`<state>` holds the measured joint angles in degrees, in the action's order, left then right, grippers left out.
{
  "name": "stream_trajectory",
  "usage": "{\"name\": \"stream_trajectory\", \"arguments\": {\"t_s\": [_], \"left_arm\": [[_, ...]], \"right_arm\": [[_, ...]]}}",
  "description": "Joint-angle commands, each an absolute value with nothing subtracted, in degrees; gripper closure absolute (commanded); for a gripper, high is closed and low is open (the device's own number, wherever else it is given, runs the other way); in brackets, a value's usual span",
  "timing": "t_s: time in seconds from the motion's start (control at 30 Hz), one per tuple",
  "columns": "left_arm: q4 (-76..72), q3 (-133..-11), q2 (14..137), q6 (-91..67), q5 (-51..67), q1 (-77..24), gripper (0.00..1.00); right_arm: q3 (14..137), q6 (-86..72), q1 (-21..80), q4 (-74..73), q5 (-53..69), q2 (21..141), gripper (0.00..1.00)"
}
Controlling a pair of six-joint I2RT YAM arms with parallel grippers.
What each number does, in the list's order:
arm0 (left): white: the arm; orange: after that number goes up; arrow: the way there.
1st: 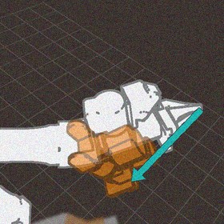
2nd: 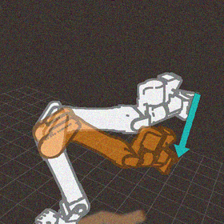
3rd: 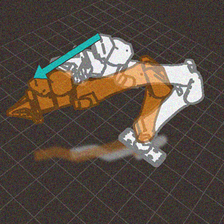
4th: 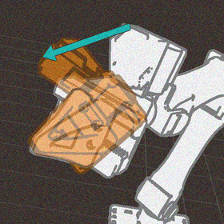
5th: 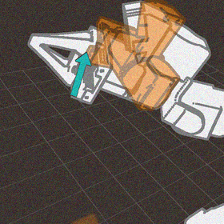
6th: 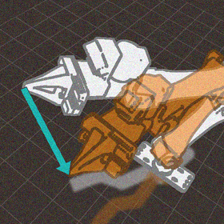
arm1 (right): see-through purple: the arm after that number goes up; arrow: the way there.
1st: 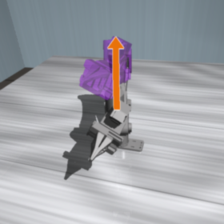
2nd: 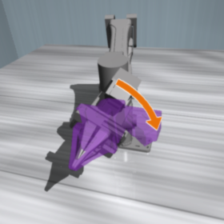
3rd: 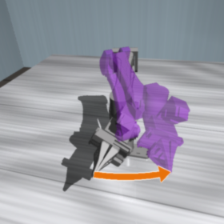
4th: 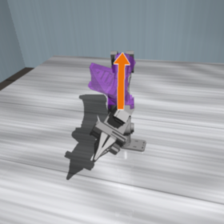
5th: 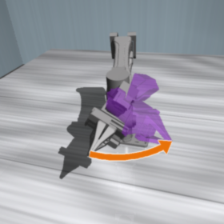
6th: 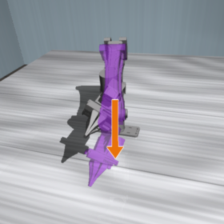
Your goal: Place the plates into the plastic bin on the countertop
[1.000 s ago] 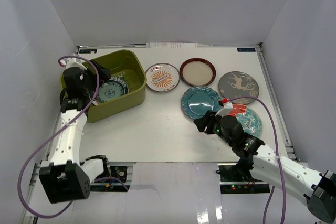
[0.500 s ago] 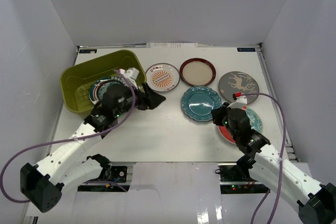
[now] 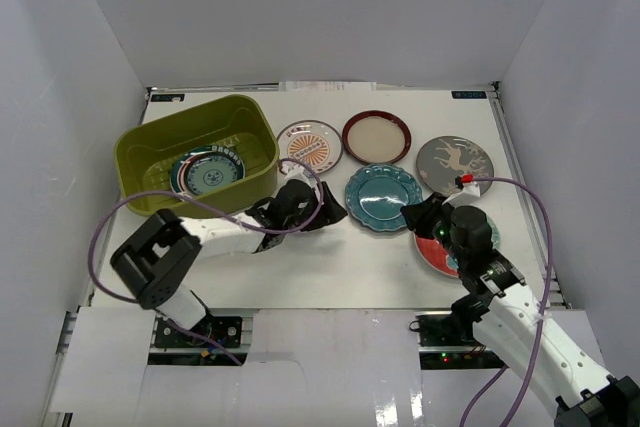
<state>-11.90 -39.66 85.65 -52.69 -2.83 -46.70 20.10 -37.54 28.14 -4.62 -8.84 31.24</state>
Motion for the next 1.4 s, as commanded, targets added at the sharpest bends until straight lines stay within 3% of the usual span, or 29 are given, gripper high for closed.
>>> {"name": "stream_trajectory", "arguments": {"t_s": [0.0,0.23,0.33,0.43,0.53,0.57,0.6,0.7,0.8,0.83,0.93,1.03,1.1,1.37], "left_arm": [[-21.61,-43.58,93.4,-54.5,-5.36,-46.85,0.21],[-31.43,-48.08,108.09,-55.37,-4.57,-46.76,0.29],[-34.1,-48.25,111.79,-56.34,-4.92,-46.5,0.4],[-35.33,-48.34,114.6,-57.21,-5.53,-46.06,0.55],[-37.88,-46.24,115.49,-58.27,-5.62,-45.62,0.81],[-38.05,-45.53,115.14,-58.36,-5.62,-45.53,0.94],[-37.62,-44.83,113.92,-58.45,-5.71,-45.44,0.98],[-36.3,-41.32,110.49,-57.92,-6.24,-45.18,1.0],[-34.46,-37.01,103.03,-56.78,-7.38,-45.09,1.0],[-34.11,-34.74,98.22,-56.78,-7.47,-45.09,1.0],[-33.58,-29.99,87.24,-57.13,-6.16,-45.09,1.0],[-31.65,-26.12,76.17,-58.96,-4.05,-44.91,1.0],[-30.94,-24.27,70.87,-60.29,-2.56,-44.39,1.0],[-18.92,-27.76,46.7,-59.94,2.37,-40.88,1.0]], "right_arm": [[20.3,-38.23,27.86,-4.22,-5.36,29.8,0.69],[20.57,-36.56,27.77,-6.15,-4.22,28.04,0.68],[20.65,-36.3,27.77,-6.15,-3.43,28.04,0.68],[20.39,-36.04,27.77,-6.07,-3.25,28.48,0.68],[19.95,-35.86,27.77,-5.89,-2.99,28.74,0.68],[19.78,-35.77,27.77,-5.89,-2.81,28.65,0.68],[19.6,-35.77,27.86,-5.89,-2.9,28.57,0.68],[18.9,-35.68,27.77,-5.71,-2.81,28.48,0.67],[17.84,-35.68,27.77,-4.31,-1.5,29.26,0.57],[17.75,-35.34,27.77,-3.96,-0.71,30.31,0.45],[17.75,-34.37,27.77,-2.73,2.45,33.03,0.24],[18.28,-32.61,27.6,-1.85,4.3,35.24,0.1],[18.81,-32.43,27.51,-1.93,4.39,36.03,0.06],[21.62,-32.26,27.07,-1.93,5.27,31.56,0.07]]}}
